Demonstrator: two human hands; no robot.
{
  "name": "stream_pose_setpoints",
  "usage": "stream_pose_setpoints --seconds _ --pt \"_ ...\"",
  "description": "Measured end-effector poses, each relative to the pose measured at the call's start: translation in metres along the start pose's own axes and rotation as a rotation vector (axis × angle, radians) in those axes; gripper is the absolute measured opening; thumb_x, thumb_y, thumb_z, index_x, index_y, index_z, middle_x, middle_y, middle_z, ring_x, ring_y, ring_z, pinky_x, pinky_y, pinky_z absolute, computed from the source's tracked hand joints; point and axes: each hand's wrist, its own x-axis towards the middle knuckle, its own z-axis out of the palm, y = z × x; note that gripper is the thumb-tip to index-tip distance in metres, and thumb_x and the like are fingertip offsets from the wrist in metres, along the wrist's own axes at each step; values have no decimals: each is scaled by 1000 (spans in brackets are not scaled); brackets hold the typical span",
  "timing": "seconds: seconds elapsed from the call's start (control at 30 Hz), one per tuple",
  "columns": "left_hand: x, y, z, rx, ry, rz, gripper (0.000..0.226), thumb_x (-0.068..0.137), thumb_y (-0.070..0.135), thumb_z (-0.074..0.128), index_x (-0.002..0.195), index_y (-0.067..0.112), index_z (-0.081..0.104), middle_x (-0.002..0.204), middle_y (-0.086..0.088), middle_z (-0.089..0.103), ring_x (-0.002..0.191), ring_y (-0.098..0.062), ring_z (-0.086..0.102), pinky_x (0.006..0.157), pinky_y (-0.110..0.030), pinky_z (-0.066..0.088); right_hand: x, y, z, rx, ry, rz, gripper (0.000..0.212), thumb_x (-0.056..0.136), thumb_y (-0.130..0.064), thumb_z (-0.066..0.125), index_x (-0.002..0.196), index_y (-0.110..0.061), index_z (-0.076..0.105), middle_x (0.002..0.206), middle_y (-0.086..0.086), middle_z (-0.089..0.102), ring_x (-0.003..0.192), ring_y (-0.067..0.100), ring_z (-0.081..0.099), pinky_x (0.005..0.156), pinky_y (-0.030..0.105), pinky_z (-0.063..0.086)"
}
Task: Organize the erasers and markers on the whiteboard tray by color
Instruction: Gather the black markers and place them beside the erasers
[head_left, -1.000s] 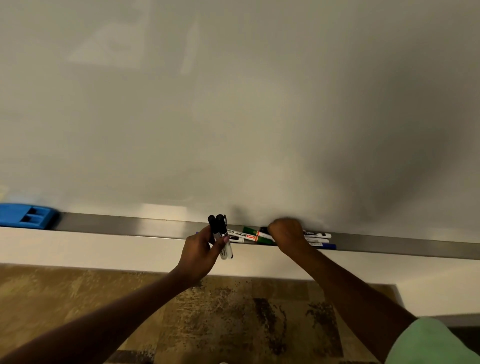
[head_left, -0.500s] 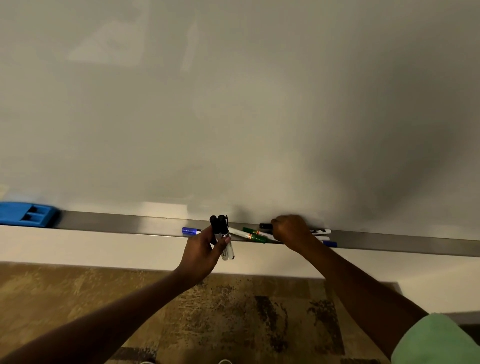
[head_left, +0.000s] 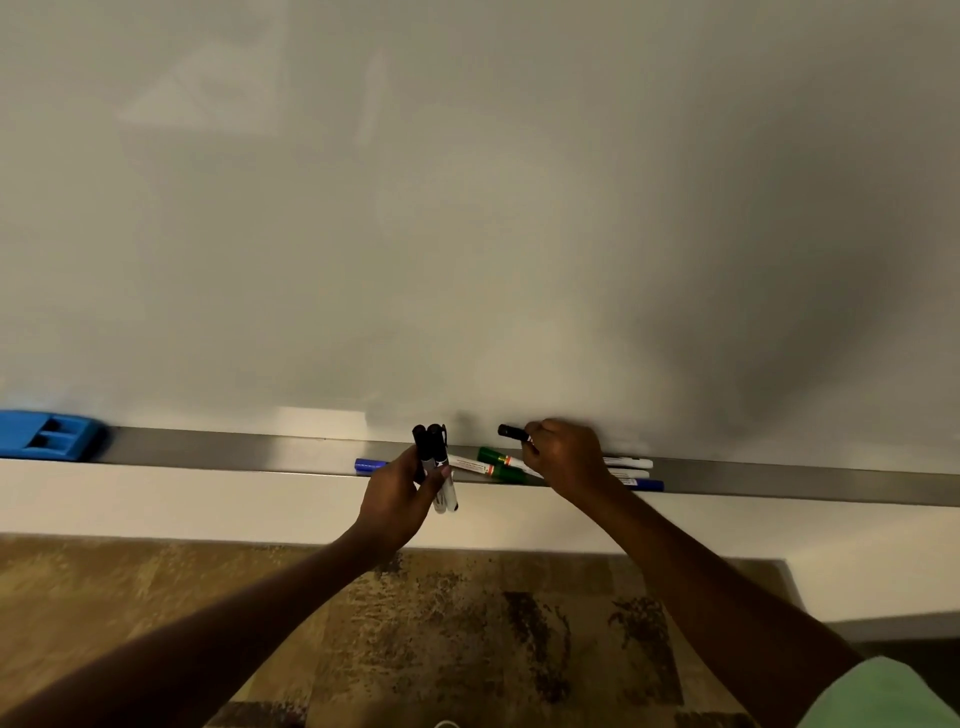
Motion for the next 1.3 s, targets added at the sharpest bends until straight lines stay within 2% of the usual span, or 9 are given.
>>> stream_pose_setpoints --seconds 0.1,0.2,0.33,0.43,0.7,0.83,1.0,1.13,1.3 --pt "0 5 0 -51 -2 15 14 94 29 58 105 21 59 73 19 59 62 4 56 52 -9 35 5 -16 -5 71 113 100 11 64 -11 83 68 -8 74 53 4 62 43 19 57 42 20 46" --pt "1 11 -2 -109 10 21 13 94 29 57 104 21 57 78 15 61 69 -2 58 56 -9 40 13 -37 -16 184 169 266 16 70 -13 77 59 -11 65 48 2 53 44 16 48 47 17 36" --pt "2 19 -6 -230 23 15 9 94 30 56 102 25 55 79 15 62 69 4 60 57 -8 41 19 -64 -24 602 105 516 15 76 -11 76 64 -12 67 50 -7 48 47 6 40 51 24 38" --pt "0 23 -11 -275 34 28 3 95 32 54 97 33 52 74 12 64 62 4 59 54 -9 42 25 -82 -32 812 55 615 4 75 -9 77 75 -12 75 52 -10 54 48 4 47 54 29 46" --pt "-10 33 -27 -410 73 48 9 96 31 52 104 29 53 73 6 64 56 -6 60 49 -16 46 39 -117 -47 946 -92 513 12 76 -18 77 70 -29 75 69 8 70 64 19 66 61 30 56" --pt "-15 34 -38 -531 157 3 15 94 33 52 106 24 55 71 2 67 53 -11 61 47 -21 48 43 -136 -43 1049 -137 552 2 83 -20 74 82 -19 76 79 7 73 73 20 70 72 38 59" --pt "-16 30 -58 -636 268 -91 16 95 27 55 101 12 57 71 -5 68 52 -17 62 47 -27 51 51 -163 -35 971 -129 507 18 90 -22 66 107 -18 74 94 0 71 90 13 68 84 32 56" --pt "-17 21 -81 -698 330 -171 19 97 21 54 103 3 58 75 -14 68 55 -23 64 49 -33 52 61 -183 -34 966 -314 401 35 92 -20 64 127 -18 62 105 5 74 95 13 69 87 33 56" --pt "-24 7 -113 -780 375 -255 22 97 22 54 101 2 62 80 -21 69 56 -27 63 50 -34 52 76 -209 -35 984 -503 325 65 78 -10 77 136 -23 52 107 -2 71 92 6 66 77 16 52"
